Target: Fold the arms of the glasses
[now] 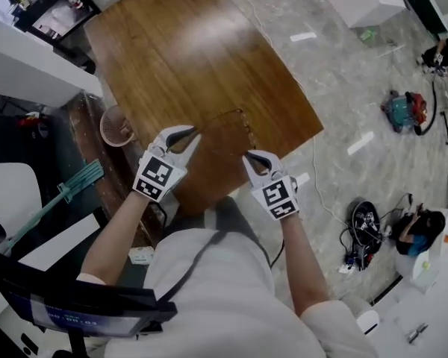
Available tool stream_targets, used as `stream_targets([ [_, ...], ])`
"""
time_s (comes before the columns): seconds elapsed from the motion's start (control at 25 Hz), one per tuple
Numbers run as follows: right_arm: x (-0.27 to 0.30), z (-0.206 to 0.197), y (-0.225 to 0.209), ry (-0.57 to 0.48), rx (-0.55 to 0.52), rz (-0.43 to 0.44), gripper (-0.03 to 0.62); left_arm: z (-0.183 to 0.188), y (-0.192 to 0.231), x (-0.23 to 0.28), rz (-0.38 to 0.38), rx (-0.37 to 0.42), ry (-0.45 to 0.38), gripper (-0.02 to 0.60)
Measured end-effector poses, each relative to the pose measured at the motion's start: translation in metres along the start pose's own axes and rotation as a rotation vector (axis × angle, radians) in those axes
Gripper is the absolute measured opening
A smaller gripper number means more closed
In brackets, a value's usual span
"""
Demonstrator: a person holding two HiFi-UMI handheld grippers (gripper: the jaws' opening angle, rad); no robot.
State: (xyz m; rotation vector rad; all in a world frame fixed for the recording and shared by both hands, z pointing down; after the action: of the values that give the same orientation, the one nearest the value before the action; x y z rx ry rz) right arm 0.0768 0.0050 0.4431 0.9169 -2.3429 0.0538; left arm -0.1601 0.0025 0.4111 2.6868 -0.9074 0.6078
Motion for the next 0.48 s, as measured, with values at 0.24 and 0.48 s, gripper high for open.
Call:
stream_targets([
  [0.24,0.024,-0.011,0.008,0.054,-0.024,-0.004,0.06,-0.016,0.03,0.03,-0.12,0.122,0.118,0.06],
  [0.48,0.041,-0.029,0.009,0.138,-0.178,0.021,0.118,-0.036,0.047,0.069,-0.219,0.192,0.243,0.083],
])
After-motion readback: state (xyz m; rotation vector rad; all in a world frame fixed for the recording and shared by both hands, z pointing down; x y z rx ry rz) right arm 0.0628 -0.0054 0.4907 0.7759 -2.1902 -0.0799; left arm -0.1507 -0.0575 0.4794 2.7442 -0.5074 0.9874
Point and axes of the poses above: the fingertips, and each gripper's own axes: x forward along the fingers, y to its left, z out of its top, the point moved 9 cm from there along -x, backward along the fingers, and after that the axes turned 14 degrees about -z, right-handed, at the moved point
